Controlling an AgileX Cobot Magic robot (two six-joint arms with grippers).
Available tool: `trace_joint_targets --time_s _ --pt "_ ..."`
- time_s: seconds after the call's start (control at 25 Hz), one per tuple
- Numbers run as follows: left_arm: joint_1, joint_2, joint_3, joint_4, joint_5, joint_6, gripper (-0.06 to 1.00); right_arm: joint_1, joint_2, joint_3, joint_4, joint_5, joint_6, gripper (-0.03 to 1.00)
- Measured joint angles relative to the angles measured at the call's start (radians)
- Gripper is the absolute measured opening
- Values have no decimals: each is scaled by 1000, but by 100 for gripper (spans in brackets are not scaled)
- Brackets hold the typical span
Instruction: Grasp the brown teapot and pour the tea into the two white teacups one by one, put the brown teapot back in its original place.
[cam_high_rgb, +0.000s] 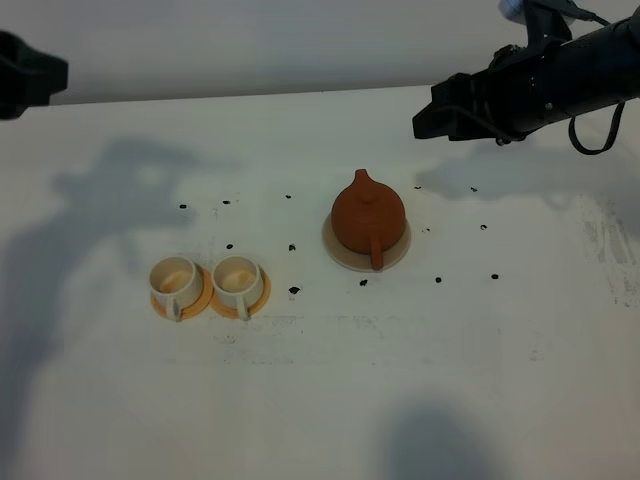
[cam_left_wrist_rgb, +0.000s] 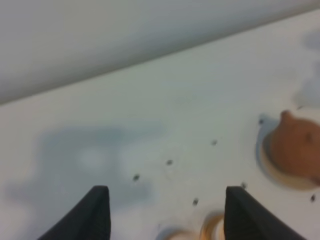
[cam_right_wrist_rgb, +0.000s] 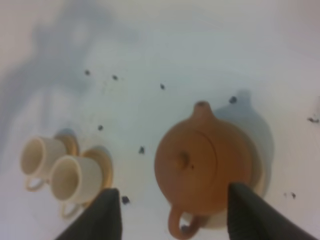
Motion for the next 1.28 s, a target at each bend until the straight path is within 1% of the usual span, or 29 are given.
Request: trace_joint_targets --time_s 0.08,0.24,0.32,0.44,0.6,0.64,0.76,0.84,1.0,1.2,1.28 --pt "0 -44 48 28 -2 -24 50 19 0 0 -46 -11 31 48" --pt "0 -164 152 45 -16 -47 50 62 0 -3 -148 -28 102 48" --pt "0 -235 195 75 -14 -79 49 83 0 -6 -212 -39 141 48" --pt "0 -337 248 176 9 -168 48 116 0 -6 -294 -58 206 48" --pt "0 -475 299 331 78 -306 46 149 0 -6 -373 -65 263 48" --pt "0 -506 311 361 99 -334 45 157 0 -6 -392 -66 277 48" --pt "0 -611 348 418 148 -402 45 181 0 -6 -460 -66 318 48" --pt "0 -679 367 432 185 -419 45 197 0 -6 -510 -66 344 48" --pt "0 -804 404 435 256 -440 45 229 0 -6 -594 -64 383 48" --pt "0 -931 473 436 339 -511 45 270 0 -6 -645 -56 411 48" --pt "0 -978 510 431 351 -542 45 281 0 -6 -669 -54 425 48"
